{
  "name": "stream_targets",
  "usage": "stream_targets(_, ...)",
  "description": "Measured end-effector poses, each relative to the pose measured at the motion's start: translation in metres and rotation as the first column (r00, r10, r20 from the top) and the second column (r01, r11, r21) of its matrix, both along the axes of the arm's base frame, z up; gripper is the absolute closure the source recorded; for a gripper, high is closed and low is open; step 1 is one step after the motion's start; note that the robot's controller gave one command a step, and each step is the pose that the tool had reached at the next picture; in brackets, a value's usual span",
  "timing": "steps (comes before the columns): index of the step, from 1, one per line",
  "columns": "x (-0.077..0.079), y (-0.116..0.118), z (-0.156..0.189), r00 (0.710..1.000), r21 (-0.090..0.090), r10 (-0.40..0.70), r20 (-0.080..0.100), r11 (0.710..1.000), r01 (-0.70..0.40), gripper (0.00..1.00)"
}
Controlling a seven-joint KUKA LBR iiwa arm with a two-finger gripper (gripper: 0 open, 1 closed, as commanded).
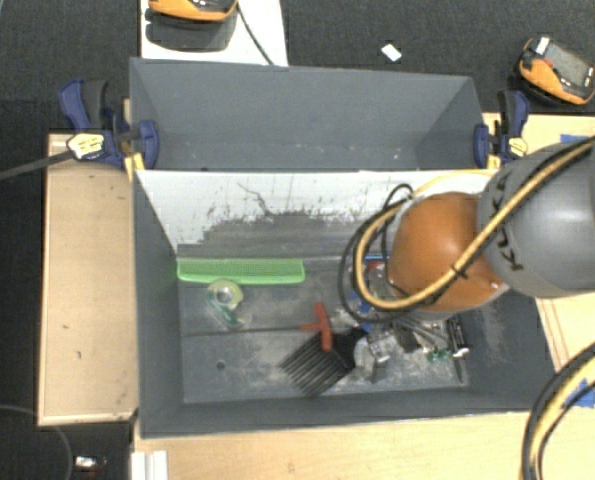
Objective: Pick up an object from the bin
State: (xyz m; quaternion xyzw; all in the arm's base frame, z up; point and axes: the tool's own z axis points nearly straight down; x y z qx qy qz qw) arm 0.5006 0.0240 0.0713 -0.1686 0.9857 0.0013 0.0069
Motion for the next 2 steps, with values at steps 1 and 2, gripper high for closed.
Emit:
stream_targets(1, -0.001, 0.000, 0.014, 1.000, 0.000, -0.002, -0.004, 1.000, 0.002, 1.00)
stream_targets(2, -0.003, 0.000, 0.041, 1.000, 0.000, -0.003, -0.012, 1.000, 0.003, 1.00)
